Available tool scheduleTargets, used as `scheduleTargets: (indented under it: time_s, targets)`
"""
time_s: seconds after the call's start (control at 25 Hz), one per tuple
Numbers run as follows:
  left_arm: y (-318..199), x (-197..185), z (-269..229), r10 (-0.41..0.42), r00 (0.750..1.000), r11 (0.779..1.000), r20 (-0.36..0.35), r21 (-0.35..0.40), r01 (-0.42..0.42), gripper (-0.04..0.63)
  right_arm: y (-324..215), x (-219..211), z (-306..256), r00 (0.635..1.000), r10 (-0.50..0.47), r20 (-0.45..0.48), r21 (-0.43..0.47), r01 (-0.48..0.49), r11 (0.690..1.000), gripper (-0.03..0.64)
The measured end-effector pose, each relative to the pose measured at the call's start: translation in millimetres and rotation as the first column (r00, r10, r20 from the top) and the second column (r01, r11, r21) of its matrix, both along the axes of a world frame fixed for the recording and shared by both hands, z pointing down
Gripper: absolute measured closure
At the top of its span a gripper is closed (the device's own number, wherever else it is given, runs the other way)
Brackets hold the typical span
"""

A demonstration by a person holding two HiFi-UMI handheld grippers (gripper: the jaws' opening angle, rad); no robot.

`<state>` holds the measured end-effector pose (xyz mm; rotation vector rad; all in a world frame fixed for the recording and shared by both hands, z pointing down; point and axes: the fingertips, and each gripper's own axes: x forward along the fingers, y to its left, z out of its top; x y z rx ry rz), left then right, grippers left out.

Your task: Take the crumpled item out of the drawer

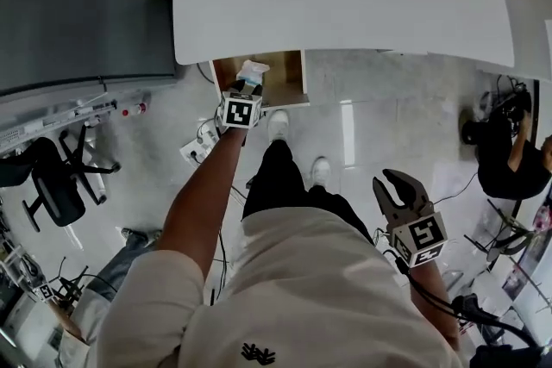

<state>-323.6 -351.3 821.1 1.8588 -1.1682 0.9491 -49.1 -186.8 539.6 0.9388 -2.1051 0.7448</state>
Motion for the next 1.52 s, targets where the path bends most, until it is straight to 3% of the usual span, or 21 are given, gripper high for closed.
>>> scheduleTargets:
  time_s: [0.16, 0.28, 0.4, 0.84, 0.96, 1.24, 1.52]
  targets:
    - [-24.5, -0.4, 46.4, 0.003, 1.0, 0.999, 0.008, -0.054, -0.003, 0.414, -8.5, -0.7, 22.3, 1.0, 0.023, -0.019, -0.045, -0.023, 0.999, 0.499]
    - [-32.7, -8.5, 77.6, 0.015, 0.998, 0.995, 0.06, -0.101, -0.009, 0.4, -13.1, -2.4, 37.4, 0.999, 0.037, -0.029, -0.072, -0.039, 0.997, 0.499]
    - [-40.6, -9.0, 105.1, 0.002, 0.998, 0.994, 0.063, -0.109, 0.005, 0.396, -17.1, -3.5, 46.7, 0.998, 0.049, -0.038, -0.084, -0.052, 0.995, 0.499]
    - [-49.2, -4.1, 142.0, 0.054, 0.992, 0.98, 0.11, -0.198, -0.031, 0.397, -16.7, -1.3, 62.1, 0.997, 0.047, -0.054, -0.125, -0.054, 0.991, 0.505]
    - [-49.3, -7.3, 152.5, 0.049, 0.992, 0.977, 0.113, -0.21, -0.025, 0.426, -16.5, -2.4, 66.9, 0.997, 0.046, -0.063, -0.142, -0.054, 0.988, 0.511]
    - [-51.2, -6.6, 145.6, 0.033, 0.992, 0.982, 0.123, -0.19, -0.009, 0.518, -25.1, -1.2, 69.2, 0.998, 0.023, -0.054, -0.126, -0.03, 0.992, 0.523]
    - [-50.4, -8.2, 116.4, 0.0, 0.994, 0.989, 0.114, -0.149, 0.017, 0.538, -28.3, -2.2, 62.5, 0.999, 0.017, -0.027, -0.102, -0.02, 0.995, 0.528]
